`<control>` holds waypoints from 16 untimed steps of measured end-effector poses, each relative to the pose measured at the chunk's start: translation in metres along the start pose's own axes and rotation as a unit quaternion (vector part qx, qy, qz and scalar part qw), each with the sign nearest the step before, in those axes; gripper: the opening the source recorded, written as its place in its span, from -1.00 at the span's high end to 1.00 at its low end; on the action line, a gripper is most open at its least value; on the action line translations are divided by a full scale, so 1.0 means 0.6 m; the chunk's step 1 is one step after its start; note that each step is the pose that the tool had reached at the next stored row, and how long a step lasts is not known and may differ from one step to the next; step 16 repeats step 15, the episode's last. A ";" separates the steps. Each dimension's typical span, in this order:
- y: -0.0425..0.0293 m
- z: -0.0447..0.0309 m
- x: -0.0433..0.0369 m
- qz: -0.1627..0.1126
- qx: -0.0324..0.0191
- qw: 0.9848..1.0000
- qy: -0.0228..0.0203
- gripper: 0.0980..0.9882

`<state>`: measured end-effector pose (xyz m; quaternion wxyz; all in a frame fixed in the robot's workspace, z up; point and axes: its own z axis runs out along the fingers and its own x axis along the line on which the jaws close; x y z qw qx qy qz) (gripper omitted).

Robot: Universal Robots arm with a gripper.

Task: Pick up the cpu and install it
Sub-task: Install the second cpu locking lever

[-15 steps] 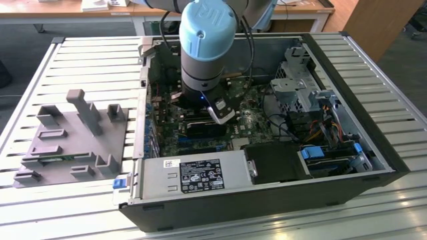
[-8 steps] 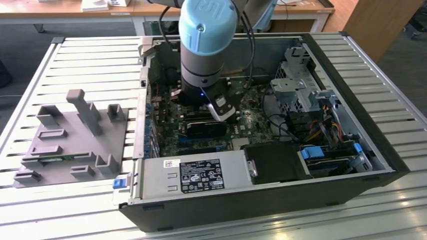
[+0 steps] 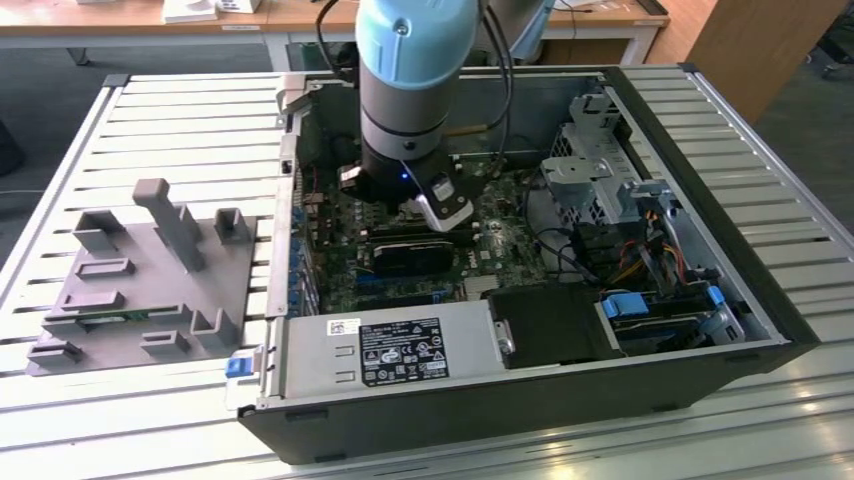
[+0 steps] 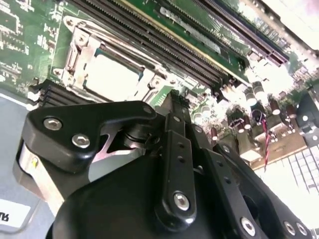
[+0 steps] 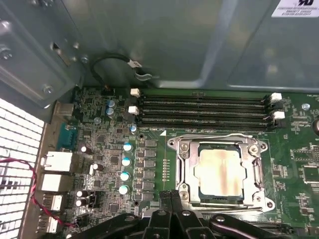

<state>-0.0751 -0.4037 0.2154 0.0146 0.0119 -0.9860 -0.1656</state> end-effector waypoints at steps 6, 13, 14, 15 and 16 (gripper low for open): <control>0.006 -0.018 0.000 0.000 0.000 1.000 0.000 0.98; 0.012 -0.034 0.001 0.000 0.000 1.000 0.000 0.98; 0.012 -0.035 0.001 0.000 0.000 1.000 0.000 0.98; 0.013 -0.036 0.001 0.000 0.001 1.000 0.000 0.98; 0.013 -0.036 0.001 0.000 0.001 1.000 0.000 0.98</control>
